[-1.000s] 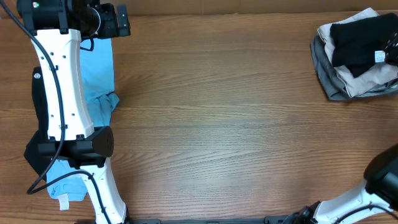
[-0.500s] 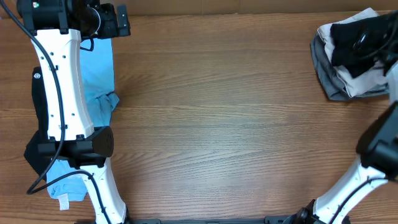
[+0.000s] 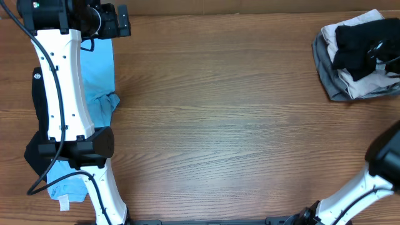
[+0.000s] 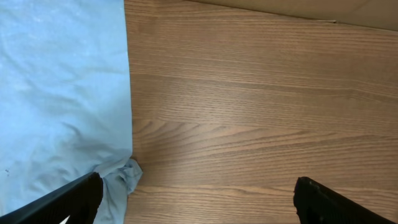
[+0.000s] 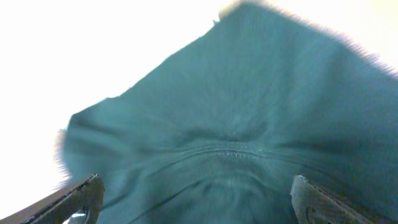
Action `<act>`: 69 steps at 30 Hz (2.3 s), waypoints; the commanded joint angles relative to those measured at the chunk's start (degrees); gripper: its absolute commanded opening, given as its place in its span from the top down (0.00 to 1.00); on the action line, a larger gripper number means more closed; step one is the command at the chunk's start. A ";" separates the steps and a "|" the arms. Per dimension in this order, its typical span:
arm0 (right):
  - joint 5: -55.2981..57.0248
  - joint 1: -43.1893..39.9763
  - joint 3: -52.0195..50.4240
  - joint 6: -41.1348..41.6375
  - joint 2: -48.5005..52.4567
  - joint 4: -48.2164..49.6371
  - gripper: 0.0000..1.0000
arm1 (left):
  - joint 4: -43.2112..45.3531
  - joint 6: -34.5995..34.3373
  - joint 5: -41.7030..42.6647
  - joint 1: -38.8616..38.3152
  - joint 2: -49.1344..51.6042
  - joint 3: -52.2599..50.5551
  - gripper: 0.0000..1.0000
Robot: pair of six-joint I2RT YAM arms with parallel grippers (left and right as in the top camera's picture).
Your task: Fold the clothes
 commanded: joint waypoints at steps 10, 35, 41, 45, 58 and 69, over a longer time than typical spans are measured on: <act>-8.76 0.55 10.29 0.85 -34.80 -5.95 0.00 | 0.00 -0.59 -0.79 -0.44 0.20 -0.26 0.00; 19.67 27.26 -5.70 1.18 -50.86 -8.00 0.00 | 0.00 -0.59 -0.81 -0.44 0.20 -0.26 0.00; 18.21 30.21 -29.18 12.79 -63.23 4.85 0.00 | -0.02 -0.59 -0.81 -0.44 0.20 -0.26 0.00; 18.78 32.61 -49.53 12.83 -75.28 16.94 0.00 | 0.00 -0.59 -0.79 -0.44 0.20 -0.26 0.00; 19.12 33.94 -95.30 14.19 -107.21 34.67 0.00 | 0.00 -0.59 -0.79 -0.44 0.20 -0.26 0.00; 20.17 36.76 -102.60 14.14 -115.30 26.34 0.00 | 0.00 -0.59 -0.79 -0.44 0.20 -0.26 0.00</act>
